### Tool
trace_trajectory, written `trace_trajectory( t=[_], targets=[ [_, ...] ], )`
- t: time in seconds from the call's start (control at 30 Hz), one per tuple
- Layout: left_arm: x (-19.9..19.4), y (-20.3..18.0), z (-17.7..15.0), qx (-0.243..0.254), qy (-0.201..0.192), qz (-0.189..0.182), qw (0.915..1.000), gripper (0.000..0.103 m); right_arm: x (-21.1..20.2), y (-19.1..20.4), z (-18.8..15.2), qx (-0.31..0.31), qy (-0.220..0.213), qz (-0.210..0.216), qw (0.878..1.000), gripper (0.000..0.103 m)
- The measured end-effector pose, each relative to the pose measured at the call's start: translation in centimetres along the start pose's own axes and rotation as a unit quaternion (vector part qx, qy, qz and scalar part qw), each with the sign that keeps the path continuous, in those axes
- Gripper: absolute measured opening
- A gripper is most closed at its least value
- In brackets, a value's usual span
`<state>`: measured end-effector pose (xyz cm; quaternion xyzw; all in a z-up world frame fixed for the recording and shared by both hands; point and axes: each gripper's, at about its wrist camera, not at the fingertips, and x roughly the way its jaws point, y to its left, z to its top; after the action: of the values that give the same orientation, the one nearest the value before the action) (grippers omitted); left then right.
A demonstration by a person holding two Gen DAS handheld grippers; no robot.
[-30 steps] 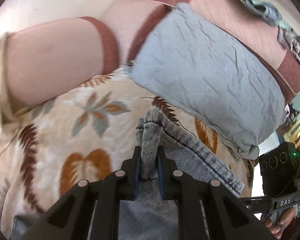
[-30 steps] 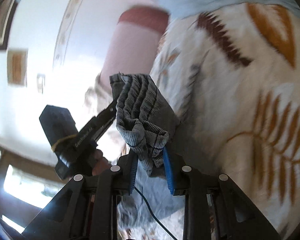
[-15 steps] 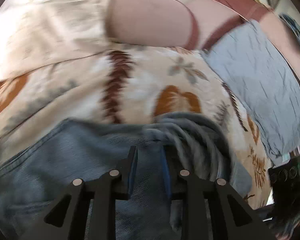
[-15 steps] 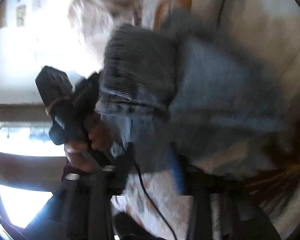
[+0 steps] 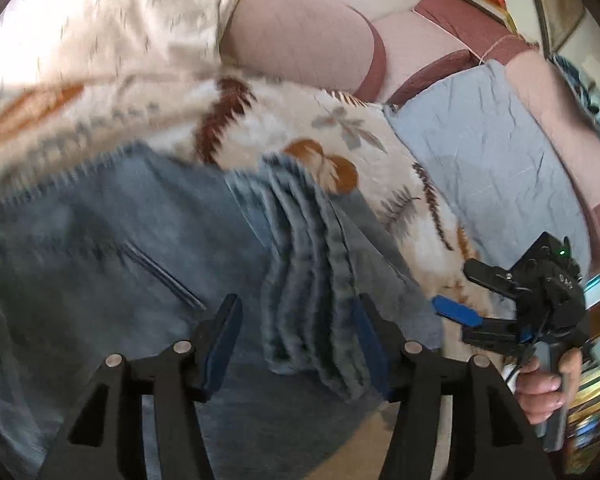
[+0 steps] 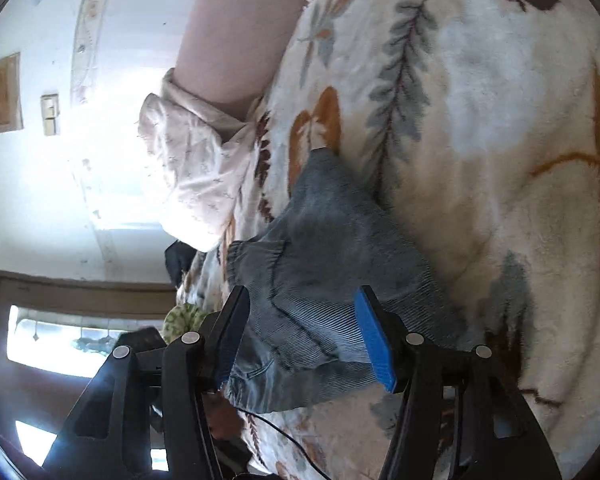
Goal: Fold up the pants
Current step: 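Lift the held cuffs with both grippers and fold them over the jeans seat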
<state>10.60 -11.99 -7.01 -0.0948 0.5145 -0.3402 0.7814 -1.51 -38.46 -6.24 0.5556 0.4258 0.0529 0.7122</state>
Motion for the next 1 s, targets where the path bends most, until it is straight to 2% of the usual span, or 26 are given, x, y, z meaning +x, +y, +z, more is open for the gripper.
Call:
trace_trajectory(
  t=[0.07,0.13,0.23,0.27,0.33,0.37,0.4,0.47,0.53,0.6,0.67,0.73,0.77,0.8,0.83,0.87,0.93,1.0],
  targets=[
    [0.6,0.0,-0.2,-0.022,0.0,-0.019,0.9996,0.072,0.1,0.3,-0.2,-0.005,0.005,-0.003,1.0,0.055],
    [1.1,-0.5,-0.2,-0.024,0.001,-0.024,0.9994,0.072,0.4,0.7,-0.7,-0.015,0.01,-0.007,1.0,0.055],
    [2.0,-1.7,-0.1,-0.001,0.002,-0.003,1.0,0.072,0.6,0.9,-0.9,-0.015,0.012,-0.011,1.0,0.055],
    [2.3,-1.9,-0.2,0.004,0.007,-0.001,1.0,0.069,0.5,0.9,-0.8,-0.014,0.01,-0.011,1.0,0.055],
    [2.8,-2.3,-0.3,0.013,0.018,0.0,0.9998,0.055,0.3,0.8,-0.6,-0.011,0.007,-0.014,1.0,0.055],
    [2.8,-2.3,-0.4,0.016,0.023,-0.002,0.9996,0.04,0.1,0.7,-0.5,-0.008,0.004,-0.015,1.0,0.055],
    [2.8,-2.4,-0.5,0.014,0.028,-0.006,0.9995,0.031,0.0,0.6,-0.4,-0.007,0.0,-0.017,1.0,0.055],
    [2.5,-2.7,-0.5,0.009,0.037,-0.01,0.9992,0.024,-0.4,0.4,-0.2,-0.005,-0.006,-0.022,1.0,0.055],
    [2.1,-3.2,-0.6,0.0,0.054,-0.003,0.9986,0.023,-0.7,0.4,-0.1,-0.007,-0.01,-0.022,1.0,0.055],
    [1.4,-3.4,-0.4,-0.035,0.077,-0.007,0.9963,0.023,-0.8,0.5,0.0,-0.007,-0.011,-0.022,1.0,0.055],
    [0.5,-3.4,0.0,-0.069,0.085,-0.011,0.9939,0.023,-0.9,0.5,0.0,-0.008,-0.013,-0.023,1.0,0.055],
    [-0.3,-2.7,0.3,-0.109,0.086,-0.005,0.9904,0.026,-0.9,0.5,0.0,-0.006,-0.014,-0.028,1.0,0.055],
    [-0.5,-2.0,0.3,-0.131,0.085,0.003,0.9877,0.04,-0.8,0.4,-0.1,-0.005,-0.012,-0.029,0.999,0.055],
    [-0.3,-1.1,0.2,-0.149,0.091,0.019,0.9845,0.072,-0.7,0.4,-0.1,-0.006,-0.01,-0.031,0.999,0.055],
    [-0.1,-0.2,0.0,-0.168,0.099,0.039,0.98,0.083,-0.4,0.5,-0.2,-0.008,-0.007,-0.035,0.999,0.055],
    [-0.3,1.2,-0.5,-0.201,0.093,0.059,0.9734,0.085,-0.3,0.5,-0.3,-0.009,-0.005,-0.039,0.999,0.055],
    [-0.7,3.2,-1.5,-0.239,0.088,0.06,0.9652,0.085,0.1,0.6,-0.4,-0.012,0.002,-0.042,0.999,0.055],
    [-1.5,3.7,-2.0,-0.237,0.076,0.057,0.9668,0.085,0.3,0.8,-0.5,-0.018,0.006,-0.04,0.999,0.055]
  ],
)
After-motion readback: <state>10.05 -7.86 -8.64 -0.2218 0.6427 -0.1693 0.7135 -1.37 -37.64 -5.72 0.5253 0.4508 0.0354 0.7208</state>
